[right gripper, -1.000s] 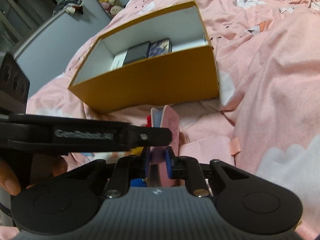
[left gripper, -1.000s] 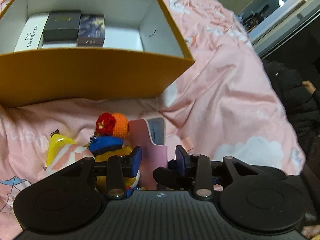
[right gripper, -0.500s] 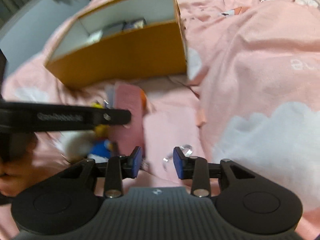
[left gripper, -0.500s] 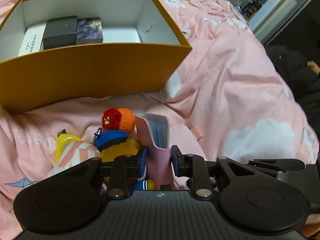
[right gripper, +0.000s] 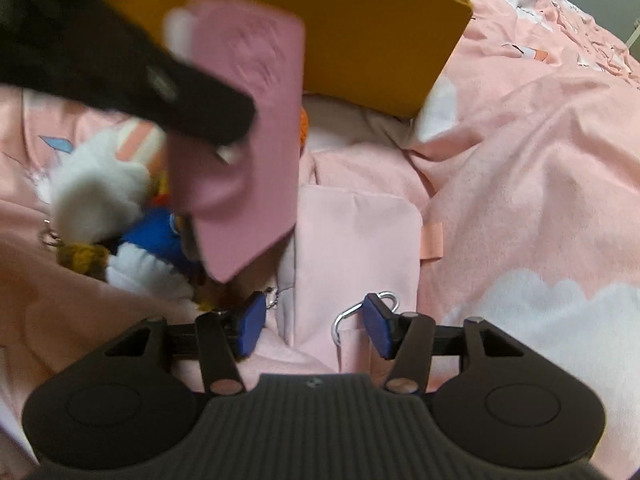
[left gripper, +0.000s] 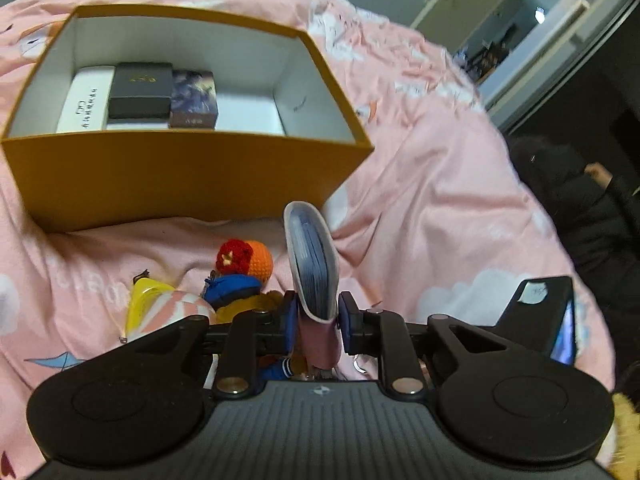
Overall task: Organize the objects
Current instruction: 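Lift the pink card holder with the left tool while the right tool grasps the pink pouch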
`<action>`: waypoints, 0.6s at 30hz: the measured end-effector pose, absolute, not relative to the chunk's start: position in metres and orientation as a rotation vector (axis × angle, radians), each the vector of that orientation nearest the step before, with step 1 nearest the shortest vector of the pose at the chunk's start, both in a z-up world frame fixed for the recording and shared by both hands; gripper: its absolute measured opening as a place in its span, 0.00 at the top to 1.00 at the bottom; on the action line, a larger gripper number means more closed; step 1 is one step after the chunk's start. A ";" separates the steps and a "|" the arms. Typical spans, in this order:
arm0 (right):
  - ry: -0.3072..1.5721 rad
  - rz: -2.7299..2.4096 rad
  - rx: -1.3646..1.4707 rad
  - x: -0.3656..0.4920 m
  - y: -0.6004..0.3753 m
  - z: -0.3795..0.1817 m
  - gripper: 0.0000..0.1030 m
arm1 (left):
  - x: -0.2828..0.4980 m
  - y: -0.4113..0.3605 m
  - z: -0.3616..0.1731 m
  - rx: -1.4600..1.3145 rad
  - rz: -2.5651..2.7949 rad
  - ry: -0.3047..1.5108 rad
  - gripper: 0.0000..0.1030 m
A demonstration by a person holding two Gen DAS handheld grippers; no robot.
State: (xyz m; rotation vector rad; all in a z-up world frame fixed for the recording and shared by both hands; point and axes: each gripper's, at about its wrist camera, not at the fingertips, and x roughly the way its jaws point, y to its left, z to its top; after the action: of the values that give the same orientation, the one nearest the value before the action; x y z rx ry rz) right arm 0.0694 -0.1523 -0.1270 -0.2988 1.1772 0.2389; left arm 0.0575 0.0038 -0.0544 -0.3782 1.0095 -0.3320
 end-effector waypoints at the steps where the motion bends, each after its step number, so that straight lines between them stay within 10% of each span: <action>1: 1.182 0.251 -0.265 0.070 -0.156 -0.124 0.67 | 0.056 0.007 -0.052 -0.396 -0.340 1.003 0.79; 5: 1.145 0.253 -0.150 0.068 -0.173 -0.102 0.81 | 0.051 0.018 -0.041 -0.414 -0.343 0.977 0.80; 18: 1.182 0.279 0.509 0.108 -0.241 -0.098 0.83 | 0.056 0.046 -0.050 -0.497 -0.304 0.991 0.80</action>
State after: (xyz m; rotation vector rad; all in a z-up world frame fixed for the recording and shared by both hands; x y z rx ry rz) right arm 0.1083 -0.2407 -0.0975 0.5085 1.1818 0.2794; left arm 0.0560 0.0464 -0.0500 -0.4974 0.9907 -0.3038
